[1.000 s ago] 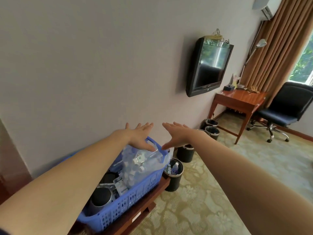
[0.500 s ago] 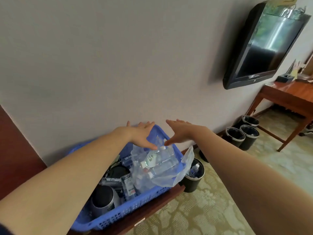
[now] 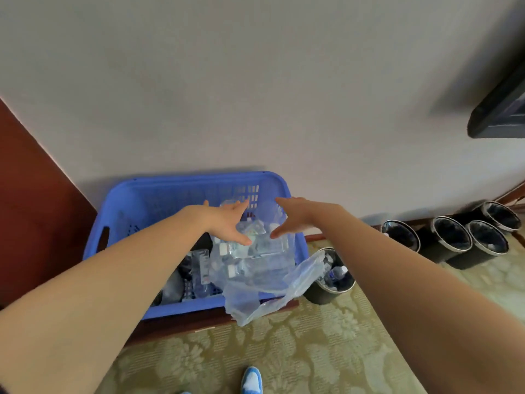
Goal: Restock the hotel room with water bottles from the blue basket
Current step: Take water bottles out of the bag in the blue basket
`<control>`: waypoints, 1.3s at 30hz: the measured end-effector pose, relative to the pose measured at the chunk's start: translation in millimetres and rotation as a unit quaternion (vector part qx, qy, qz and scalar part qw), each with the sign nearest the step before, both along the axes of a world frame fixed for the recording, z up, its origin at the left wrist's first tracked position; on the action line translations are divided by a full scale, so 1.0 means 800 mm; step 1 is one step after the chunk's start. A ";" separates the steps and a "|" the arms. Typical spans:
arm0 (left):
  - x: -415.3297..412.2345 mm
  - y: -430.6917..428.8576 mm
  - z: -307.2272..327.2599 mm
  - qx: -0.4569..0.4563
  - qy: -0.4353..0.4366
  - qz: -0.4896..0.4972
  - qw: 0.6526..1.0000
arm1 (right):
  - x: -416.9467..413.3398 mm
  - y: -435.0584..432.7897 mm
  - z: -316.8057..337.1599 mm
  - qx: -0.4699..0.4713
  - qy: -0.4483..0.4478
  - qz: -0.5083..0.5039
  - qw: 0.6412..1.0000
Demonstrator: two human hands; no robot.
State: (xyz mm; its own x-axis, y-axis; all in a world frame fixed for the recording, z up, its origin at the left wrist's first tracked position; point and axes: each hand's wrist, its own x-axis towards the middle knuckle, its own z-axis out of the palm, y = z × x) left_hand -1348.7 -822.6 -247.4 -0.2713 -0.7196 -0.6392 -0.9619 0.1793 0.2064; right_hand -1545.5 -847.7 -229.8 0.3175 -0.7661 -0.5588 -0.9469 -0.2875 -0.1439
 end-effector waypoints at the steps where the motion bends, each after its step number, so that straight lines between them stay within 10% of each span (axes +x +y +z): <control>1: 0.000 -0.001 -0.010 0.008 -0.006 0.007 1.000 | 0.000 -0.004 -0.010 0.006 -0.002 0.009 1.000; 9: 0.011 -0.009 -0.096 0.072 0.019 0.045 0.996 | 0.019 -0.022 -0.105 0.056 -0.013 0.073 0.996; 21: 0.003 -0.048 -0.164 -0.066 -0.062 0.078 0.993 | 0.059 -0.027 -0.199 -0.009 0.029 0.167 0.986; 39: -0.042 -0.104 -0.215 0.082 0.042 0.108 0.990 | 0.028 -0.035 -0.206 0.053 -0.034 0.139 0.988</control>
